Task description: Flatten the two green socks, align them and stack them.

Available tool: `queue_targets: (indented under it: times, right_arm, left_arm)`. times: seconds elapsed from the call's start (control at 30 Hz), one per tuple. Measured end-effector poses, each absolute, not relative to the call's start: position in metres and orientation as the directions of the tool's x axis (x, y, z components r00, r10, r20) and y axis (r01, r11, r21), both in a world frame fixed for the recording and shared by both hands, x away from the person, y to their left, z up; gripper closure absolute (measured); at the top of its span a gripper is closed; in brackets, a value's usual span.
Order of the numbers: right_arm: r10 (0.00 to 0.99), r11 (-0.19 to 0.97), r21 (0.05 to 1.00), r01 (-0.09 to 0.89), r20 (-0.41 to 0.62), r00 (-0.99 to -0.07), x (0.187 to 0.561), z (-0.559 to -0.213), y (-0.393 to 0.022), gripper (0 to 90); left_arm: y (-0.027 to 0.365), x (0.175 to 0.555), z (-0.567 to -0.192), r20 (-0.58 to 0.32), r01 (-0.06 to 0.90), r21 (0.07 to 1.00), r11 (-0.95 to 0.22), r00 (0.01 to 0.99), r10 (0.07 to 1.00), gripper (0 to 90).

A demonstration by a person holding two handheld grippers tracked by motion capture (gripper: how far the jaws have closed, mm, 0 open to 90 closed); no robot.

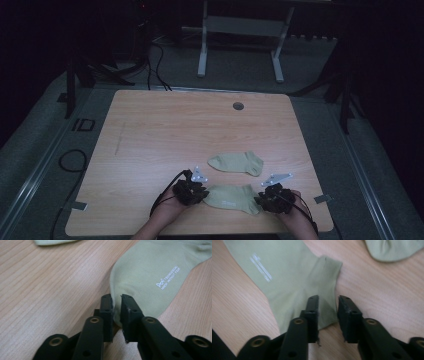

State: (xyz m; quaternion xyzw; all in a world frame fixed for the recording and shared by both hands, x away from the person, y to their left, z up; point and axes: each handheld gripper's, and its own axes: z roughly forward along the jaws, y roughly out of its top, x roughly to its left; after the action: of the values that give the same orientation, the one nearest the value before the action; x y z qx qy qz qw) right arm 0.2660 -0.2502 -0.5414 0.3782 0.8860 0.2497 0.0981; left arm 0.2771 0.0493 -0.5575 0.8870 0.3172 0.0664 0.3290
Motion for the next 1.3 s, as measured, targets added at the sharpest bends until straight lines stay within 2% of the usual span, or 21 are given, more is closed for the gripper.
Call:
queue_targets:
  times: [0.1, 0.13, 0.27, 0.43, 0.73, 0.77, 0.93, 0.97, 1.3]
  right_arm:
    - [0.719, 0.596, 0.511, 0.620, 0.004, -0.695, 0.265, -0.544, -0.250, 74.6]
    - [0.718, 0.596, 0.515, 0.616, 0.002, -0.696, 0.264, -0.545, -0.250, 79.1]
    - [0.718, 0.596, 0.515, 0.615, 0.001, -0.696, 0.262, -0.543, -0.249, 84.5]
    - [0.724, 0.556, 0.551, 0.623, 0.047, -0.688, 0.264, -0.529, -0.256, 85.0]
    - [0.744, 0.514, 0.599, 0.614, 0.045, -0.667, 0.277, -0.506, -0.264, 85.0]
    - [0.747, 0.505, 0.607, 0.613, 0.047, -0.663, 0.284, -0.500, -0.265, 85.0]
    - [0.758, 0.490, 0.615, 0.617, 0.048, -0.650, 0.299, -0.492, -0.267, 85.0]
    - [0.763, 0.487, 0.616, 0.619, 0.045, -0.645, 0.308, -0.489, -0.267, 85.0]
    - [0.796, 0.473, 0.601, 0.644, 0.022, -0.605, 0.356, -0.484, -0.268, 84.9]
  left_arm:
    - [0.049, 0.276, -0.558, -0.086, 0.519, 0.627, -0.581, 0.787, 0.610, 83.6]
    - [0.049, 0.274, -0.559, -0.074, 0.512, 0.634, -0.580, 0.786, 0.613, 83.6]
    - [0.048, 0.271, -0.559, -0.066, 0.510, 0.643, -0.571, 0.780, 0.622, 87.7]
    - [0.049, 0.272, -0.550, -0.082, 0.512, 0.656, -0.554, 0.778, 0.623, 88.2]
    - [0.048, 0.288, -0.529, -0.079, 0.509, 0.675, -0.534, 0.770, 0.633, 88.3]
    - [0.047, 0.299, -0.517, -0.079, 0.509, 0.684, -0.523, 0.764, 0.640, 88.3]
    - [0.046, 0.310, -0.510, -0.080, 0.514, 0.686, -0.515, 0.757, 0.649, 88.3]
    - [0.044, 0.321, -0.504, -0.071, 0.514, 0.684, -0.517, 0.753, 0.655, 88.3]
    - [0.032, 0.357, -0.506, -0.038, 0.529, 0.671, -0.519, 0.724, 0.689, 88.3]
